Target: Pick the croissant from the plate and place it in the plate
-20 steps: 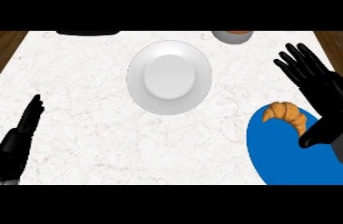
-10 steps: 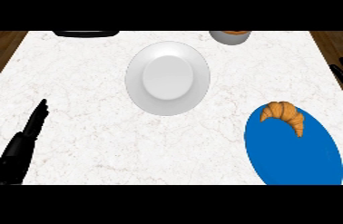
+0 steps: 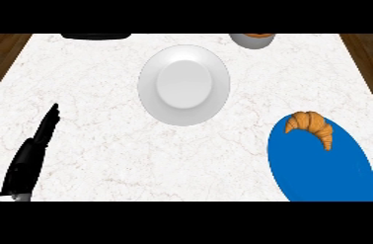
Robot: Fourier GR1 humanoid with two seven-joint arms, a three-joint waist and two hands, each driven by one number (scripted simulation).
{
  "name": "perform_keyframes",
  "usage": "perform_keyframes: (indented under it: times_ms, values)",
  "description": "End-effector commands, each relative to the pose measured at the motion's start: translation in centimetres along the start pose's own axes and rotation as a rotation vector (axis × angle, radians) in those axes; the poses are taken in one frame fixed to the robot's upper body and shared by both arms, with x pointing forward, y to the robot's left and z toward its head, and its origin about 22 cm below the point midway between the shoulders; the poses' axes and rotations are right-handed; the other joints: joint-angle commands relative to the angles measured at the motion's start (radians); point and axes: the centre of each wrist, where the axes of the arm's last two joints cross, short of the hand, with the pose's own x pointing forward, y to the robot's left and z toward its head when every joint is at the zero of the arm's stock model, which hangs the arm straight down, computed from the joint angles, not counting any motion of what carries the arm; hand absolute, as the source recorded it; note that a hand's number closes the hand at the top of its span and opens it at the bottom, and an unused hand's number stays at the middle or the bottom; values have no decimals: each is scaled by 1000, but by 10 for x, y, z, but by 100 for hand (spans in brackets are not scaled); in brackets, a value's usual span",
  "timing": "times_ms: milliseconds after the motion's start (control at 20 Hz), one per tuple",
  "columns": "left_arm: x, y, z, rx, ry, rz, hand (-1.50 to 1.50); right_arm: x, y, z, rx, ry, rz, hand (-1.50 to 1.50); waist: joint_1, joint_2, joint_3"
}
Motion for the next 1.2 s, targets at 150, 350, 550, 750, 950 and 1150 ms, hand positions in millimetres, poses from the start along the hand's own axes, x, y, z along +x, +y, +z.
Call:
perform_keyframes:
  times_ms: [150, 350, 550, 750, 950, 1150]
  values:
    - [2, -3, -4, 3, -12, 5, 0, 20, 3, -29, 224, 115, 201, -150, 13, 3, -1]
    - [-3, -8, 6, 3, 1, -6, 0, 7, 12, -36, 301, 190, 259, -150, 18, 1, 0]
    - [1, -16, -7, -5, -4, -1, 0, 2, 15, -53, 357, 249, 326, -150, 15, 4, 0]
    - [0, -7, -2, -23, -2, -3, 0, -16, 28, -63, 412, 290, 416, -150, 20, 3, 0]
    - [8, 5, -10, -20, -16, -3, 0, -21, 24, -58, 469, 334, 494, -150, 29, 7, 1]
    - [-5, -5, -11, -24, -13, 2, 0, -47, 36, -77, 517, 340, 554, -150, 33, 12, -1]
